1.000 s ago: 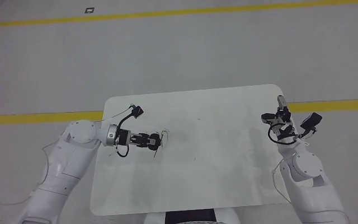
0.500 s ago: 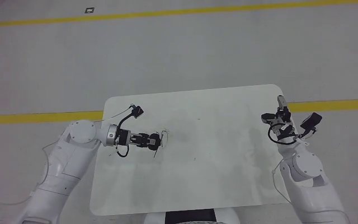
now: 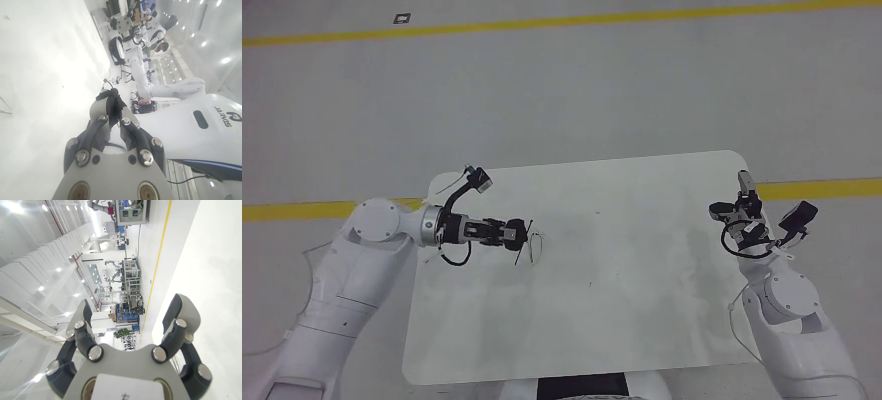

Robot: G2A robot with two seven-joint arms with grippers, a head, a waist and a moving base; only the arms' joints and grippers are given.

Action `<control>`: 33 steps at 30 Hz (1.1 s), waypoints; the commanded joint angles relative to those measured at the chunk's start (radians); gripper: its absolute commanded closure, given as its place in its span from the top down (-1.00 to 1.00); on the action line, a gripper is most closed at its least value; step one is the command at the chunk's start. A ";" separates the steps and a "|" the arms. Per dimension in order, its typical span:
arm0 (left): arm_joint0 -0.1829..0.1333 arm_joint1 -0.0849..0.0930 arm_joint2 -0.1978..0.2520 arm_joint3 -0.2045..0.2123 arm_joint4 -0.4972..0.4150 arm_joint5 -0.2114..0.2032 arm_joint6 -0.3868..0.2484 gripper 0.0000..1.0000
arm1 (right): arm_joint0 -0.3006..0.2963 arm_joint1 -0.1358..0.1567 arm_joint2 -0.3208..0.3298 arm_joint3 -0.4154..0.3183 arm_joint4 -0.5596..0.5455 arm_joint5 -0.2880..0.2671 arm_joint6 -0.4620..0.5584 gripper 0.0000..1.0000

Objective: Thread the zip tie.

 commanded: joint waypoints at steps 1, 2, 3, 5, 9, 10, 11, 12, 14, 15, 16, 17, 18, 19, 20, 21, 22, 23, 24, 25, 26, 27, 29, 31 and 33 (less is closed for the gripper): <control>-0.020 0.009 0.021 0.011 -0.023 0.000 0.000 -1.00 | 0.000 0.000 0.000 0.000 0.000 0.000 0.000 1.00; -0.026 0.013 0.030 0.014 -0.039 0.000 0.000 -1.00 | 0.000 0.000 0.000 0.000 0.000 0.000 0.000 1.00; -0.032 0.017 0.040 0.019 -0.053 0.000 0.000 -1.00 | 0.000 0.000 0.000 0.000 0.000 0.000 0.000 1.00; -0.046 0.027 0.063 0.024 -0.077 0.000 0.000 -1.00 | 0.000 0.000 0.000 0.000 0.000 0.000 0.000 1.00; -0.064 0.043 0.103 0.028 -0.101 0.000 0.000 -1.00 | 0.000 0.000 0.000 0.000 0.000 0.000 0.000 1.00; -0.069 0.046 0.109 0.028 -0.106 0.000 0.000 -1.00 | 0.000 0.000 0.000 0.000 0.000 0.000 0.000 1.00; -0.072 0.050 0.118 0.025 -0.113 0.000 0.000 -1.00 | 0.000 0.000 0.000 0.000 0.000 0.000 0.000 1.00; -0.072 0.050 0.118 0.025 -0.113 0.000 0.000 -1.00 | 0.000 0.000 0.000 0.000 0.000 0.000 0.000 1.00; -0.072 0.050 0.118 0.025 -0.113 0.000 0.000 -1.00 | 0.000 0.000 0.000 0.000 0.000 0.000 0.000 1.00; -0.072 0.050 0.118 0.025 -0.113 0.000 0.000 -1.00 | 0.004 0.000 -0.003 -0.004 -0.006 -0.001 0.007 1.00; -0.072 0.050 0.118 0.025 -0.113 0.000 0.000 -1.00 | 0.009 -0.001 -0.010 -0.009 -0.016 0.001 0.022 1.00; -0.072 0.050 0.118 0.025 -0.113 0.000 0.000 -1.00 | 0.016 -0.001 -0.015 -0.012 -0.029 0.004 0.037 1.00; -0.072 0.050 0.118 0.025 -0.113 0.000 0.000 -1.00 | 0.023 -0.001 -0.022 -0.016 -0.044 0.007 0.051 1.00; -0.072 0.050 0.118 0.025 -0.113 0.000 0.000 -1.00 | 0.030 0.000 -0.029 -0.019 -0.057 0.012 0.065 1.00; -0.072 0.050 0.118 0.025 -0.113 0.000 0.000 -1.00 | 0.036 -0.001 -0.034 -0.020 -0.063 0.018 0.078 1.00; -0.072 0.050 0.118 0.025 -0.113 0.000 0.000 -1.00 | 0.045 -0.001 -0.047 -0.026 -0.060 0.034 0.113 1.00; -0.072 0.050 0.118 0.025 -0.113 0.000 0.000 -1.00 | 0.051 -0.001 -0.053 -0.033 -0.056 0.046 0.139 1.00; -0.072 0.050 0.118 0.025 -0.113 0.000 0.000 -1.00 | 0.056 0.000 -0.057 -0.039 -0.063 0.055 0.160 1.00; -0.072 0.050 0.118 0.025 -0.113 0.000 0.000 -1.00 | 0.060 0.002 -0.069 -0.050 -0.080 0.060 0.204 1.00; -0.072 0.050 0.118 0.025 -0.113 0.000 0.000 -1.00 | 0.062 0.002 -0.078 -0.057 -0.077 0.065 0.236 1.00; -0.072 0.050 0.118 0.025 -0.113 0.000 0.000 -1.00 | 0.065 0.003 -0.086 -0.061 -0.080 0.067 0.268 1.00; -0.072 0.050 0.118 0.025 -0.113 0.000 0.000 -1.00 | 0.067 0.003 -0.094 -0.064 -0.088 0.067 0.298 1.00; -0.072 0.050 0.118 0.025 -0.113 0.000 0.000 -1.00 | 0.074 0.004 -0.117 -0.066 -0.107 0.062 0.341 1.00; -0.072 0.050 0.118 0.025 -0.113 0.000 0.000 -1.00 | 0.080 0.003 -0.128 -0.079 -0.119 0.052 0.338 1.00; -0.072 0.050 0.118 0.025 -0.113 0.000 0.000 -1.00 | 0.080 0.003 -0.128 -0.079 -0.119 0.052 0.338 1.00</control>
